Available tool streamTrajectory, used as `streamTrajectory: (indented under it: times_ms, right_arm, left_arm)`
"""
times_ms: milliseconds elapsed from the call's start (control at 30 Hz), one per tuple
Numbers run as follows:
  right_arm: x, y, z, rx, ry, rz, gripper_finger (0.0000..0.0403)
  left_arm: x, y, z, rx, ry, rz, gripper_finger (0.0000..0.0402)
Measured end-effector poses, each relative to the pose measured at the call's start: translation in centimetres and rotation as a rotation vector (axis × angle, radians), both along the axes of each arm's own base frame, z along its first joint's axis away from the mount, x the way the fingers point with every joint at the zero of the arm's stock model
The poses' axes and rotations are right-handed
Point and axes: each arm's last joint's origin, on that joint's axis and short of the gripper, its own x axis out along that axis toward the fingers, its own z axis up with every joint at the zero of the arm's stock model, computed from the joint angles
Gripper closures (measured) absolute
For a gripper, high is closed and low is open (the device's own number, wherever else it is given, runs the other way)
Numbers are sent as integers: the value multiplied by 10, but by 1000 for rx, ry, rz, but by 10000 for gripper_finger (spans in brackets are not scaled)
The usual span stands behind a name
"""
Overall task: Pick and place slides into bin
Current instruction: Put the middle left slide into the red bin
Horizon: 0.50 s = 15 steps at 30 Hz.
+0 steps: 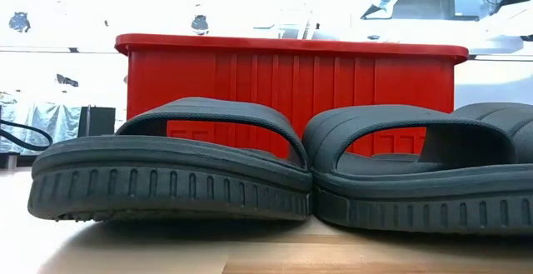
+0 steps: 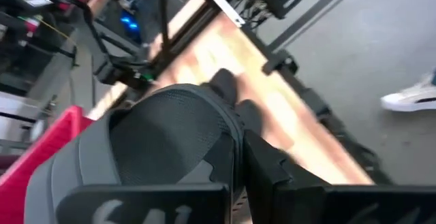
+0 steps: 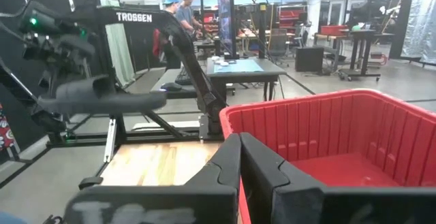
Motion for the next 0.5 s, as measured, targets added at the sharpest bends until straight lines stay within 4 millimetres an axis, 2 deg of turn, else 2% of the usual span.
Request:
streamTrajectory:
  times_ms: [233,500]
  right_arm:
    - [0,0,0,0,-1,0,403]
    - [0,0,0,0,-1,0,403]
  left_arm:
    - [16,24,20,134,1,-2,401]
    - [48,68,33,220,100,17,401]
